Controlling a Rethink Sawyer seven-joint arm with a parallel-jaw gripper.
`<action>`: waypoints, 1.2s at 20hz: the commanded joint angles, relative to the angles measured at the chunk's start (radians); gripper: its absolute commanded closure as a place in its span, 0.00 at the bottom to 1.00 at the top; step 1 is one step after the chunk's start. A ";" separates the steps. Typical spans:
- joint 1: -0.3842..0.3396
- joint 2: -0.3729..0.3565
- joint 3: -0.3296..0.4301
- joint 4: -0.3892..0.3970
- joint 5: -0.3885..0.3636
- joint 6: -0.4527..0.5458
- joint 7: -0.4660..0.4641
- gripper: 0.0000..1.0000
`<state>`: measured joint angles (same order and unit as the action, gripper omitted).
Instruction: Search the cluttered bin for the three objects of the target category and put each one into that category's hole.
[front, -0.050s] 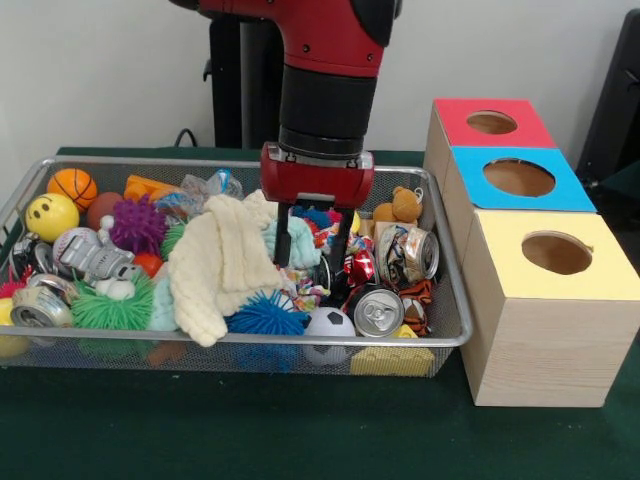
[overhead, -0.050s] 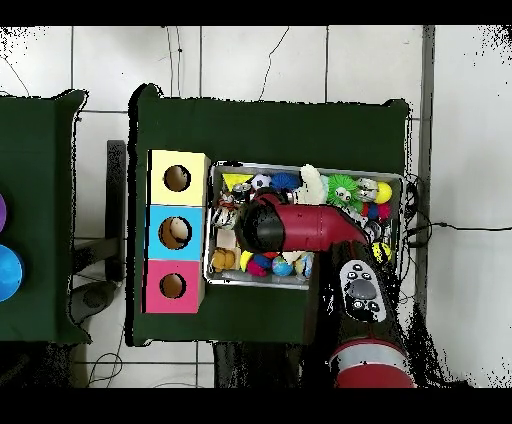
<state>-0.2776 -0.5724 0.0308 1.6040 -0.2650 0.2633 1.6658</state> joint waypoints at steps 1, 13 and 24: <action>-0.050 0.009 0.031 0.101 0.050 0.000 0.180 0.00; -0.073 0.104 0.050 0.000 0.027 0.000 0.108 0.00; -0.003 0.144 0.029 -0.029 0.063 -0.018 0.173 0.00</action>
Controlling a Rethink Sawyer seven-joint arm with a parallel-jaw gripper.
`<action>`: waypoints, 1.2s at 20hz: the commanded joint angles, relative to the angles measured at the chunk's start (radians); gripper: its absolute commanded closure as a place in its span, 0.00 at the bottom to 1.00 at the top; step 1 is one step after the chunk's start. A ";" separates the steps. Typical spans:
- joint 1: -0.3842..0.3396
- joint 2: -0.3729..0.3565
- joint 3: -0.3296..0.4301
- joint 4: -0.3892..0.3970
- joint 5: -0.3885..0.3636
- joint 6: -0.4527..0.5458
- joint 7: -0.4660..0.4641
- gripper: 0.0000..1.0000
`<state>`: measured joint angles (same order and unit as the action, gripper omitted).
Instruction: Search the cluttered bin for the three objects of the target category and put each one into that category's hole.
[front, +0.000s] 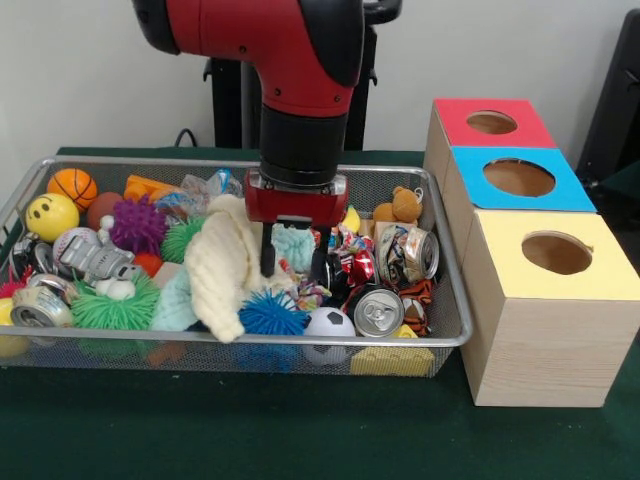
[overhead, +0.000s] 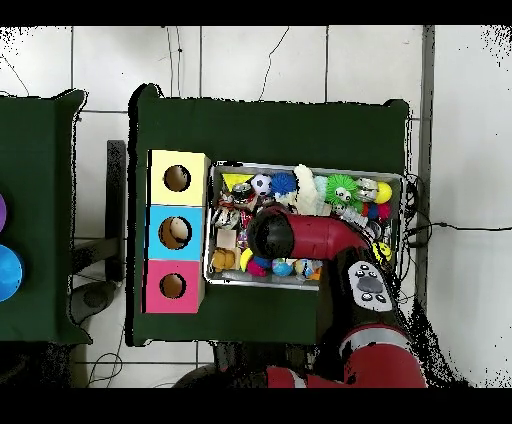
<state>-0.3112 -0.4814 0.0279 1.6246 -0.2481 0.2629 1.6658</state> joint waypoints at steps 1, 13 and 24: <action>0.034 0.053 0.030 -0.050 0.049 -0.015 0.175 0.00; 0.057 0.070 0.025 -0.040 0.083 -0.043 0.180 0.00; 0.027 0.098 0.052 -0.057 0.067 -0.087 0.142 0.00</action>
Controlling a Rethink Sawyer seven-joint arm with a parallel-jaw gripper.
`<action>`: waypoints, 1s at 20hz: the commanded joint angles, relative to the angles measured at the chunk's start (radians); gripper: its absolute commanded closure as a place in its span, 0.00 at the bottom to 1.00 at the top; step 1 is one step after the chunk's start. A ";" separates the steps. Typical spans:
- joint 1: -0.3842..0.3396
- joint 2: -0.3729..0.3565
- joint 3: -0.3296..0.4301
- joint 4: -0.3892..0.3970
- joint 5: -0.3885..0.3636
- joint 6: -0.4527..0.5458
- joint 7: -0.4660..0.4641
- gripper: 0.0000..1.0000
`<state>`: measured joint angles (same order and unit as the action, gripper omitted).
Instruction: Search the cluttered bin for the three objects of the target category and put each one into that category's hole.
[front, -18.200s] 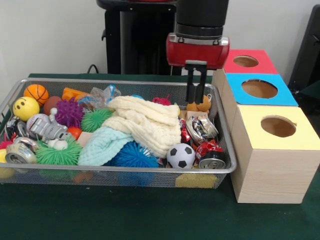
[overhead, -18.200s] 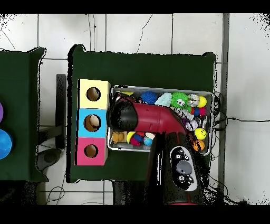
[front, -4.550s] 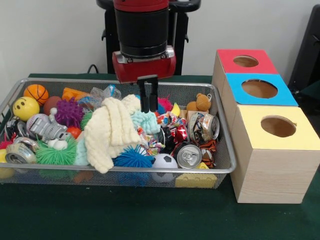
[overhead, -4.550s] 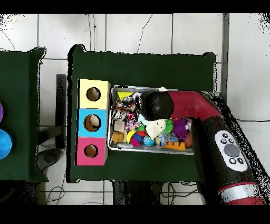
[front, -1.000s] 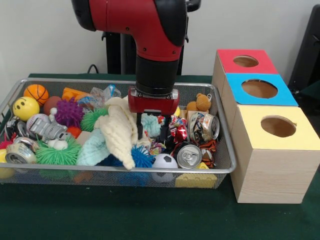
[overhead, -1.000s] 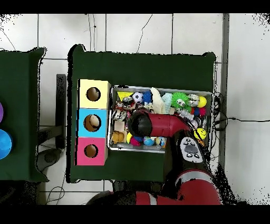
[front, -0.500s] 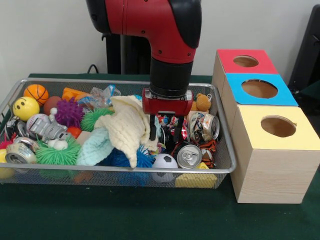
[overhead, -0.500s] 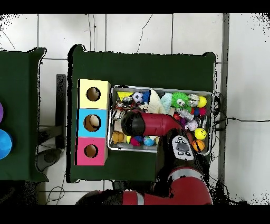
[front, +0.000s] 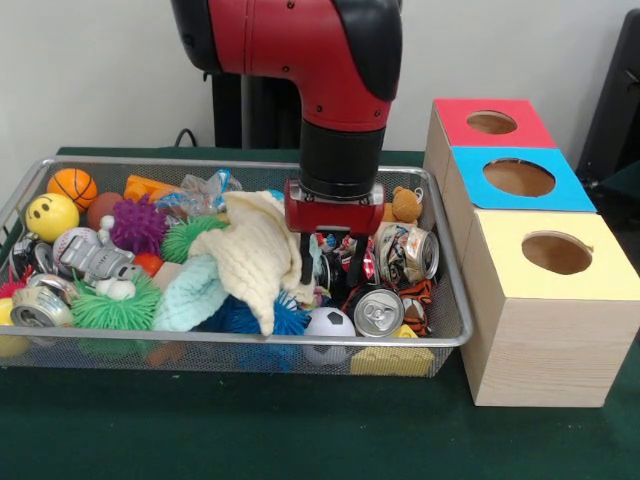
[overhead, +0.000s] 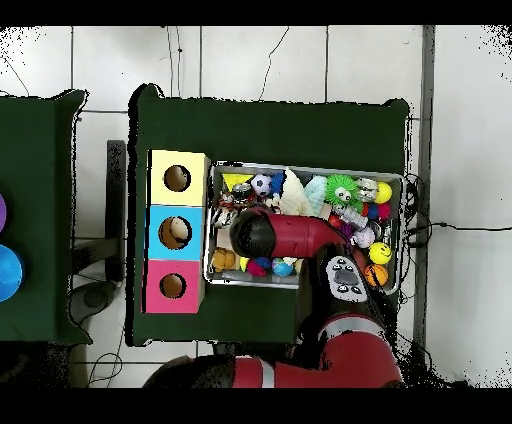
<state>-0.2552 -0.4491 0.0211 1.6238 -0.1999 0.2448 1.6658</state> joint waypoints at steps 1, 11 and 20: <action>-0.031 0.068 0.061 -0.056 0.019 -0.070 0.142 0.00; -0.125 0.025 0.082 -0.074 -0.030 0.006 0.025 0.00; -0.174 0.065 0.128 -0.101 -0.061 -0.014 -0.003 0.00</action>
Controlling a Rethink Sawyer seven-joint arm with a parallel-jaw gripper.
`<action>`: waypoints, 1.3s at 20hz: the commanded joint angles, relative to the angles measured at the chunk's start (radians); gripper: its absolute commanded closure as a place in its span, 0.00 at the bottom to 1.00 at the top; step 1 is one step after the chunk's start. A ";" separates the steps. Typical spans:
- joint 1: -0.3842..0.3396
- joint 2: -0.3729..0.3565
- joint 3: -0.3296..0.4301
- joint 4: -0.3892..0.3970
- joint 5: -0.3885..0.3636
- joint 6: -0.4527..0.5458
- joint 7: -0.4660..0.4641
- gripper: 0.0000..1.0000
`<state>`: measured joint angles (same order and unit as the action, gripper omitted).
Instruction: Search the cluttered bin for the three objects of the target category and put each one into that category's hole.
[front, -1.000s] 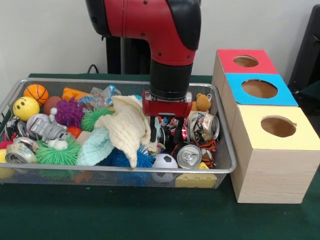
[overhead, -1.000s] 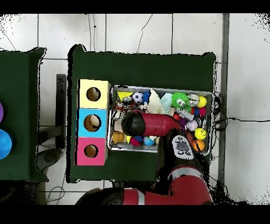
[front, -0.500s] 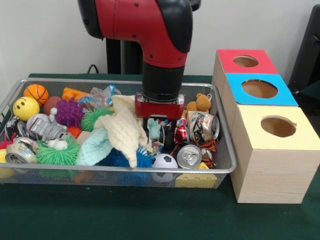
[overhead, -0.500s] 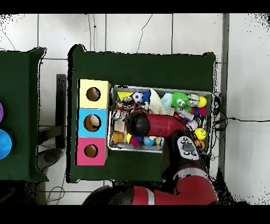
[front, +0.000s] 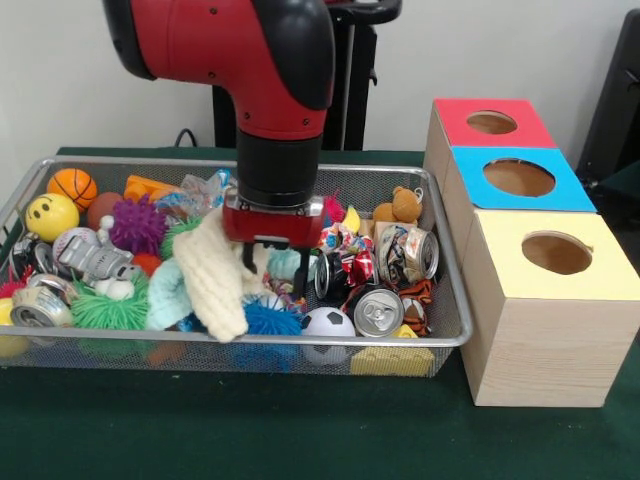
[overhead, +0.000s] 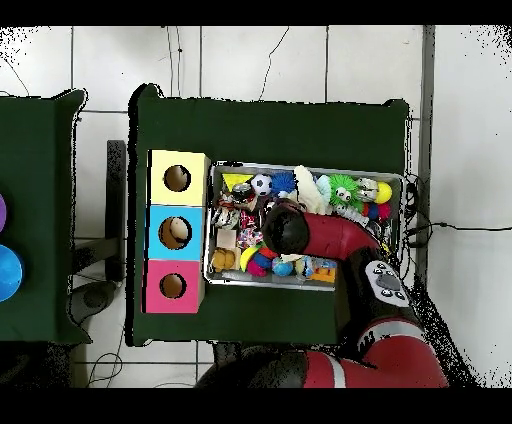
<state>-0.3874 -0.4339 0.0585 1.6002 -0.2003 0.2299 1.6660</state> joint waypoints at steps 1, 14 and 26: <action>-0.041 0.050 0.091 -0.076 -0.062 -0.002 0.001 0.00; -0.023 0.048 0.089 -0.071 -0.055 0.002 0.023 0.00; -0.129 0.298 0.272 -0.216 -0.122 -0.077 -0.083 0.00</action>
<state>-0.4392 -0.3395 0.1393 1.5260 -0.2422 0.2219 1.6660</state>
